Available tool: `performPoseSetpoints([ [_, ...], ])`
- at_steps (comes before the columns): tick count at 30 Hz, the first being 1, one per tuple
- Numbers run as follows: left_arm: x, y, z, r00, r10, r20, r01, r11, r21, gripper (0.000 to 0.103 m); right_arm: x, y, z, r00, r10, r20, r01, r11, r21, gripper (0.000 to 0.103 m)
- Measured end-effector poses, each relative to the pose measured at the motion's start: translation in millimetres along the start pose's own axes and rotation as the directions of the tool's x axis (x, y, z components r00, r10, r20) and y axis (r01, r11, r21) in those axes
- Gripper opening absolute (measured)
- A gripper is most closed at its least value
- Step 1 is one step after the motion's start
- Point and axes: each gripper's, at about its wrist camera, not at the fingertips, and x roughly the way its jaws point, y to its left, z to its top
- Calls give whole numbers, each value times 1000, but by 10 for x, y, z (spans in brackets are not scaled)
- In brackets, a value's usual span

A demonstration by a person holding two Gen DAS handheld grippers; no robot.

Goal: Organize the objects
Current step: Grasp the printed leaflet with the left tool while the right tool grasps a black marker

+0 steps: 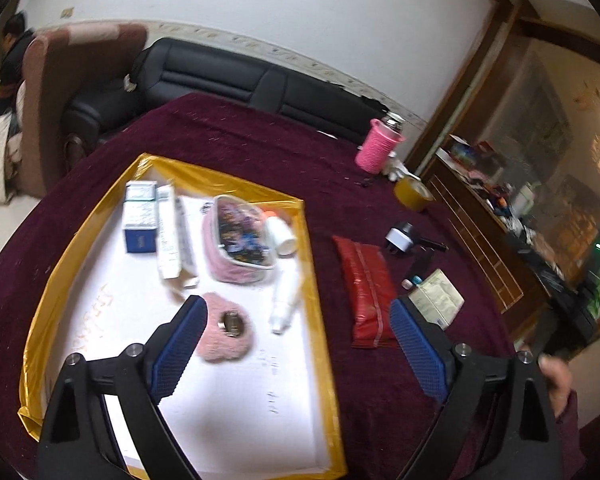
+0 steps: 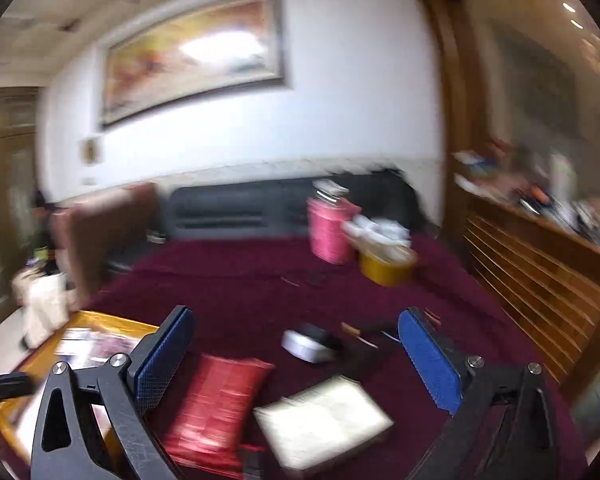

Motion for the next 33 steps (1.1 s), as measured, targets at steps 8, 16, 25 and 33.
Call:
performPoseSetpoints([
  [8, 186, -516, -134, 996, -55, -75, 64, 990, 127, 93, 888, -874, -225, 963, 42, -265, 25, 970, 243, 103],
  [16, 513, -1205, -250, 984, -77, -161, 125, 942, 312, 94, 1184, -1253, -338, 965, 93, -244, -3, 939, 345, 103],
  [25, 1324, -1874, -247, 959, -55, -278, 179, 877, 446, 95, 1222, -1546, -408, 939, 265, -220, -120, 852, 510, 103],
  [33, 1891, -2228, -245, 939, -2, -344, 214, 786, 580, 95, 1259, -1611, -447, 919, 325, -225, -147, 810, 568, 103],
])
